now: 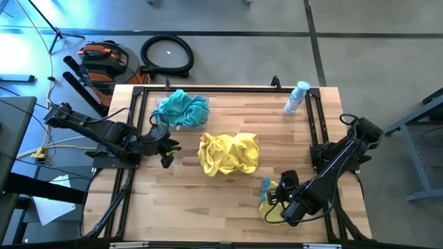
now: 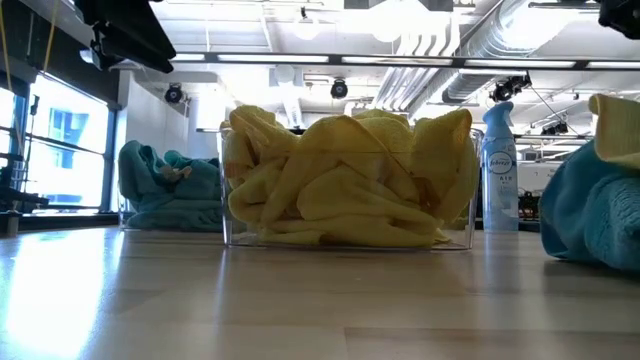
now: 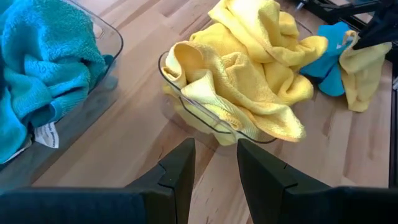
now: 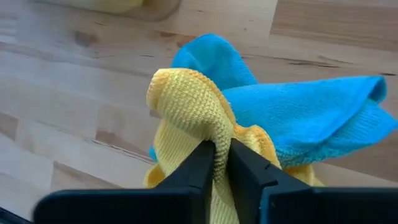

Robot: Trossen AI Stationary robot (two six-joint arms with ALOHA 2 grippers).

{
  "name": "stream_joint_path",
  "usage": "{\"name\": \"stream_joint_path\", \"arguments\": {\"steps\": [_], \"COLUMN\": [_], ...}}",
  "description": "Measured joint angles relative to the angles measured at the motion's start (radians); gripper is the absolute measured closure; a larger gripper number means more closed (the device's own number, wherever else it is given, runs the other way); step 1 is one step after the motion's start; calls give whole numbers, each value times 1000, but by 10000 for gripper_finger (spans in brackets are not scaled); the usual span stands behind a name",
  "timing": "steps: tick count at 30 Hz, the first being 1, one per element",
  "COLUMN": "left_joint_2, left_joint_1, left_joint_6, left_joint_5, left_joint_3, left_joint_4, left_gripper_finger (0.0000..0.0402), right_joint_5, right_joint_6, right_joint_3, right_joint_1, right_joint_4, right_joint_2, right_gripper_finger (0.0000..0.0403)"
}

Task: Sort microfiber towel by color & place in baskets
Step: Put the yellow towel into the bottom transparent bin

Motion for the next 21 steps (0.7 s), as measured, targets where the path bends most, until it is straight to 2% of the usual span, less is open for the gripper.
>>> {"name": "stream_joint_path", "arguments": {"steps": [4,15,21], "left_joint_2": [0,0,0], "left_joint_1": [20,25,24], "left_joint_6": [6,8,8], "left_joint_5": [29,31,29], "left_joint_3": [0,0,0], "left_joint_4": [0,1,9], "left_gripper_finger": [291,291,291], "right_joint_5": [15,51,173], "right_joint_6": [-6,-101,-178], "right_joint_3": [2,310,427], "right_joint_1": [0,0,0], "right_joint_4": [6,-307,-389], "right_joint_2": [0,0,0], "right_gripper_finger": [396,397,397]}}
